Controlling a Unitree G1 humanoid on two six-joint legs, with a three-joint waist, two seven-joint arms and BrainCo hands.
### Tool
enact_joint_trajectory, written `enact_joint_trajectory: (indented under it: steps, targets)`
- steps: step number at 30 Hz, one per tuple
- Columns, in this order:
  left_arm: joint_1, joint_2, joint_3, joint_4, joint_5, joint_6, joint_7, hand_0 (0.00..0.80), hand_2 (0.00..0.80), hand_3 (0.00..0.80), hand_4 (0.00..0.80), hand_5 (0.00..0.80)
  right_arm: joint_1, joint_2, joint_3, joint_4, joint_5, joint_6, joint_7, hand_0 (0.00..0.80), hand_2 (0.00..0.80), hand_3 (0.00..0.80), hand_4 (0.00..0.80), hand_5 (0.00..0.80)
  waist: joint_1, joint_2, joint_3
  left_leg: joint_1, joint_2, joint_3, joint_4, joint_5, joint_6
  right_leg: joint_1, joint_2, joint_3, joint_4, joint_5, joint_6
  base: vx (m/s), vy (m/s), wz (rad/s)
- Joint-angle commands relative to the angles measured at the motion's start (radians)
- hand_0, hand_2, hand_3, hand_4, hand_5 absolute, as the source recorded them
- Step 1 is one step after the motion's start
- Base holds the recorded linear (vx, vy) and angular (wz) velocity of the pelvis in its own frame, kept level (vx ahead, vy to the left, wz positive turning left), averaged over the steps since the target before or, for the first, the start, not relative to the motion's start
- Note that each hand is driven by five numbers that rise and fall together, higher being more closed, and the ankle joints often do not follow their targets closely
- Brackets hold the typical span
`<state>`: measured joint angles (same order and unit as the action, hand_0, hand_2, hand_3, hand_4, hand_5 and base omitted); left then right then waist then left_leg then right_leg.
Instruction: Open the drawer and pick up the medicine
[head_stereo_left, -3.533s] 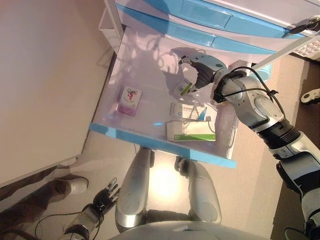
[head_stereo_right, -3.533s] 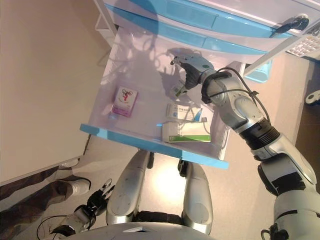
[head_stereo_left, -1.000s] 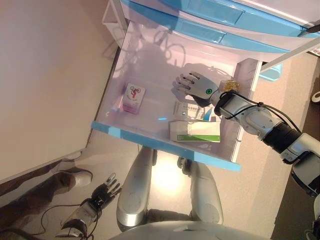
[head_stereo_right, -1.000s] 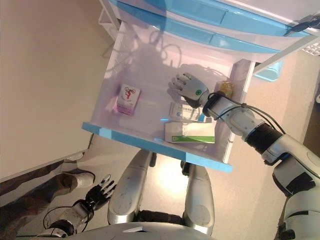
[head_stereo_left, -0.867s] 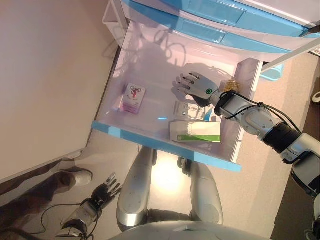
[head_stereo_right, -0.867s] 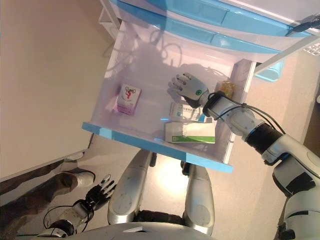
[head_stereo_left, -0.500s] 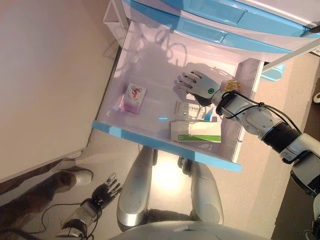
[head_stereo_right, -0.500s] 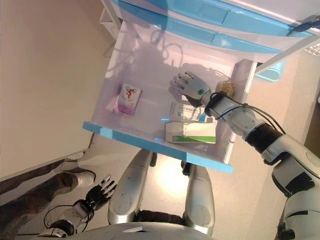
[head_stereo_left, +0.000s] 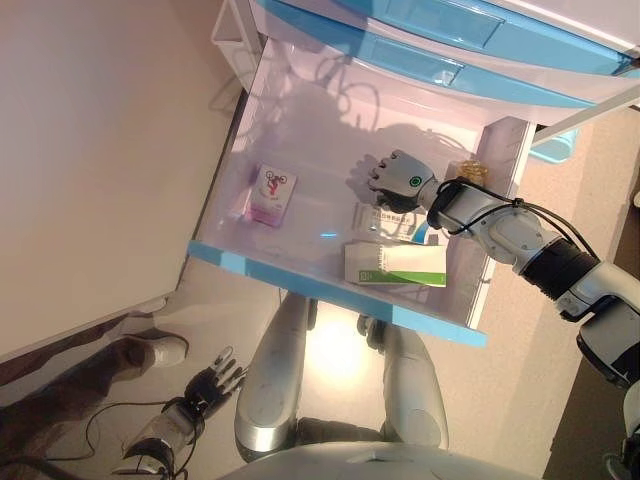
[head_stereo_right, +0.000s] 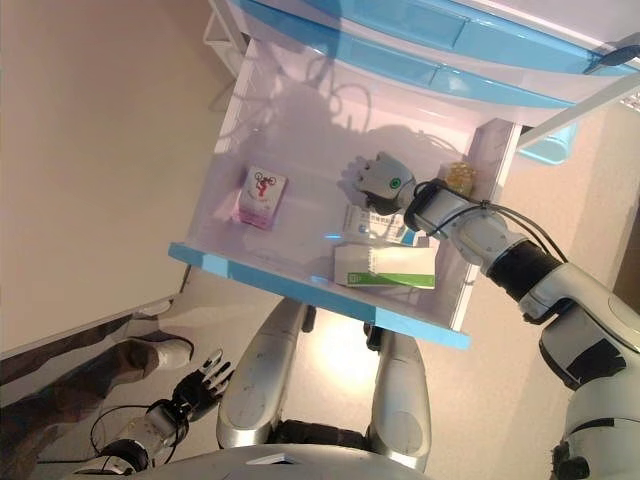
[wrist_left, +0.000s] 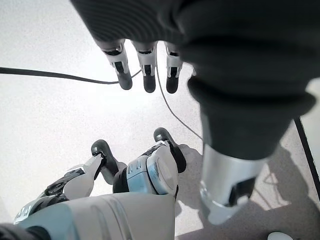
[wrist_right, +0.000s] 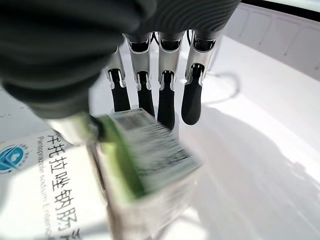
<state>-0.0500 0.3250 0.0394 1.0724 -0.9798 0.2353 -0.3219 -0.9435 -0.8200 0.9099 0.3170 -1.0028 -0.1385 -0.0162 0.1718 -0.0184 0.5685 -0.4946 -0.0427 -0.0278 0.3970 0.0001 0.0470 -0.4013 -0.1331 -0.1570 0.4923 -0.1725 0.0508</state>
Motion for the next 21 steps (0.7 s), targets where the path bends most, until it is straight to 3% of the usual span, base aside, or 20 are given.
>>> enact_joint_trajectory:
  steps: [1,21]
  targets:
    - [0.092,-0.001,-0.015,-0.027,0.018,0.011,-0.014,0.000,0.000,0.000,0.000,0.000,-0.007,-0.004,0.028,0.016,-0.004,-0.018,0.006,0.800,0.800,0.800,0.800,0.800,0.018,0.038,-0.048,0.090,-0.020,0.042,-0.065,-0.131,0.052,-0.078,0.011,-0.018,0.137,0.022,0.008,0.000,0.000,0.00]
    - [0.100,-0.006,-0.018,-0.039,0.021,0.002,-0.011,0.000,0.000,0.000,0.000,0.000,-0.010,-0.019,-0.031,-0.058,0.058,0.003,-0.058,0.800,0.800,0.800,0.800,0.800,0.009,0.036,-0.048,0.102,-0.014,0.052,-0.076,-0.130,0.053,-0.078,0.016,-0.009,0.138,0.032,0.014,0.000,0.000,0.00]
